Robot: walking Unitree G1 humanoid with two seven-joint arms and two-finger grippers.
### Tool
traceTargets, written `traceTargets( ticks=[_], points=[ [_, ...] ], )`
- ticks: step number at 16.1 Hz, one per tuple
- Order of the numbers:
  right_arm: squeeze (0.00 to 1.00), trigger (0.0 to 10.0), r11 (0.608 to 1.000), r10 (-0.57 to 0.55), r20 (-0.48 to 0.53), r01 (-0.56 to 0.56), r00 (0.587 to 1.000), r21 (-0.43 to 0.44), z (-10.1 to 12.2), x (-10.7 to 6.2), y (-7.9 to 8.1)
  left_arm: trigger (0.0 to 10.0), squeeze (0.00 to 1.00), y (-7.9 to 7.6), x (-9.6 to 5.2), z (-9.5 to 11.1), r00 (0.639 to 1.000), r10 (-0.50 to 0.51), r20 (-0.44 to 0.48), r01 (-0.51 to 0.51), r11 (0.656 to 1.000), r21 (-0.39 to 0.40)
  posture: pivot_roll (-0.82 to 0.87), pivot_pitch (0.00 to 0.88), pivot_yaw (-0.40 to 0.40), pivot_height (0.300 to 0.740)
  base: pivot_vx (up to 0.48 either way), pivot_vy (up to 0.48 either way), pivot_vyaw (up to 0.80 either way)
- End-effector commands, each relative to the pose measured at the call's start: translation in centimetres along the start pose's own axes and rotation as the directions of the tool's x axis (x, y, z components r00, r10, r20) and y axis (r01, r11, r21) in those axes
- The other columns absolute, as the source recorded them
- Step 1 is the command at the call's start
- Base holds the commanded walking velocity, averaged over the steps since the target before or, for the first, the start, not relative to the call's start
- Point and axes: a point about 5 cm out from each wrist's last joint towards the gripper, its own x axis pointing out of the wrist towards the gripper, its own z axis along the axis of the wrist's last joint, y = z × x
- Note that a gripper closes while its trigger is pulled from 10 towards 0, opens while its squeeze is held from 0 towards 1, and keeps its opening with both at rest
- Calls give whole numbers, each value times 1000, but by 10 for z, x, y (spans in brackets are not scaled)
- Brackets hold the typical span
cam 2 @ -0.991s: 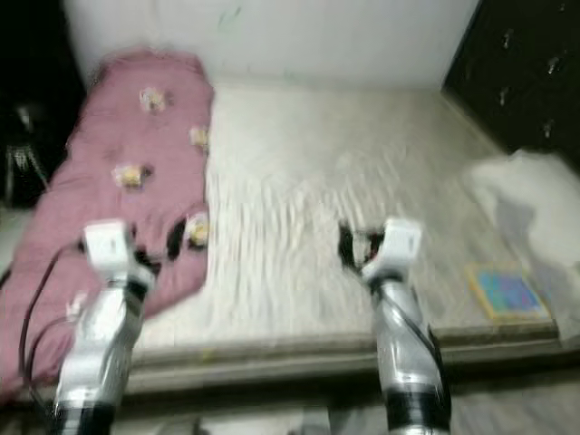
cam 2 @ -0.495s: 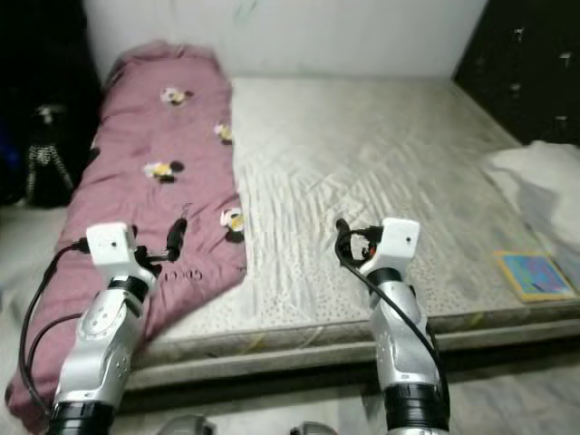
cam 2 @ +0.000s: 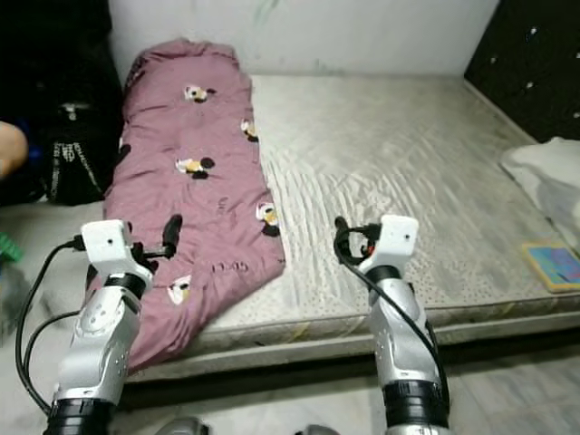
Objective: Clean up the room
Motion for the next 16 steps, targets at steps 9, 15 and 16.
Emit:
traceTargets(
  ticks=[9, 15, 16],
  points=[
    [0, 10000, 1000, 14, 9, -13, 1000, -20, 7, 7, 4, 10000, 0, 5, -3, 17, 998, 33, 51, -35, 998, 47, -15, 0, -82, 740, 0, 320, 0],
    [0, 10000, 1000, 14, -5, -14, 1000, -19, 6, 8, 5, 10000, 0, -3, -3, 18, 999, -6, 49, 4, 1000, 30, -22, 0, -80, 740, 0, 0, 0],
    [0, 10000, 1000, 12, -5, -12, 1000, -18, 6, 8, 5, 10000, 0, -2, -3, 17, 999, -6, 45, 4, 999, 32, -22, 0, -80, 740, 0, 0, 0]
  ],
)
